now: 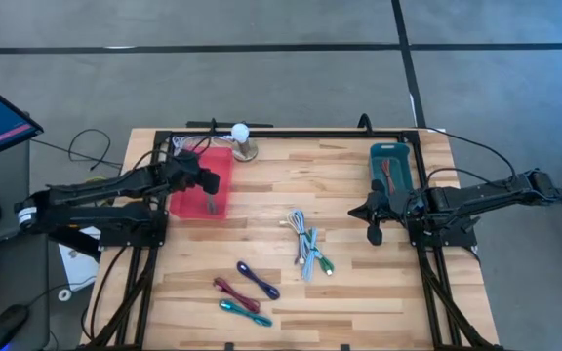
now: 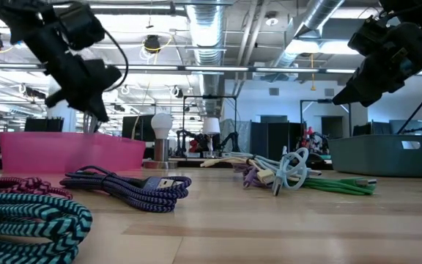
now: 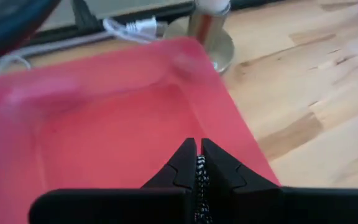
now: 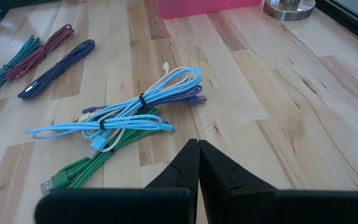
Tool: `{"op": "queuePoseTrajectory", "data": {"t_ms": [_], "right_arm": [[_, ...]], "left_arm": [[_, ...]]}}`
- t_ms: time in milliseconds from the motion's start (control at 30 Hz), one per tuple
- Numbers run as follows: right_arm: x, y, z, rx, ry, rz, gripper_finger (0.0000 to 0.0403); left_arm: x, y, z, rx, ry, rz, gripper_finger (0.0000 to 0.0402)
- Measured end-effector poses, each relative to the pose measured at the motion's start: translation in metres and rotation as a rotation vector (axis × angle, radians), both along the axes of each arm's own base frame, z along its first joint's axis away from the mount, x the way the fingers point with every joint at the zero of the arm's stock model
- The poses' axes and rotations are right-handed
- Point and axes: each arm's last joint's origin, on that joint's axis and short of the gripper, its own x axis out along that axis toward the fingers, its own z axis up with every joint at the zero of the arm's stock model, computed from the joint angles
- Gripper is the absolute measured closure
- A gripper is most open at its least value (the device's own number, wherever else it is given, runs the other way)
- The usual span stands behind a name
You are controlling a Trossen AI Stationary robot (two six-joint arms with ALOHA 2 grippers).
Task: Pick & Place USB Port
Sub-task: Put the black patterned charger cable into the pink bin, then put the right light blue charger cable into the blue bin
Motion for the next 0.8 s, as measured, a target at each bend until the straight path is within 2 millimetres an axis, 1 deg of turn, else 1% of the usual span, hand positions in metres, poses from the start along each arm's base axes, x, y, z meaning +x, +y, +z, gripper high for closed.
{"op": "queuePoseTrajectory", "data": {"t_ms": [100,233,300,467,633,700,800], "right_arm": [[0.000,0.000,0.000,0.000,0.000,0.000,0.0403],[0.000,0.000,0.000,0.000,0.000,0.000,0.0403],[0.000,0.000,0.000,0.000,0.000,0.000,0.0403],[0.000,0.000,0.000,0.000,-0.001,0.000,0.0403],[0.000,0.000,0.000,0.000,-0.001,0.000,0.0403],[0.000,0.000,0.000,0.000,-0.002,0.000,0.0403],[0.000,0.000,0.000,0.000,-0.002,0.000,0.0403]], "left_arm": [[-0.003,0.003,-0.009,-0.039,0.005,-0.003,0.0388],[-0.006,0.005,-0.019,-0.049,0.027,0.016,0.0366],[-0.007,0.005,-0.021,-0.041,0.036,0.035,0.0354],[-0.007,0.008,-0.019,-0.010,0.030,0.044,0.0316],[-0.005,0.012,-0.014,0.040,0.004,0.037,0.0262],[-0.002,0.013,-0.010,0.092,-0.005,0.005,0.0246],[0.003,0.013,-0.002,0.180,-0.044,-0.075,0.0236]]}}
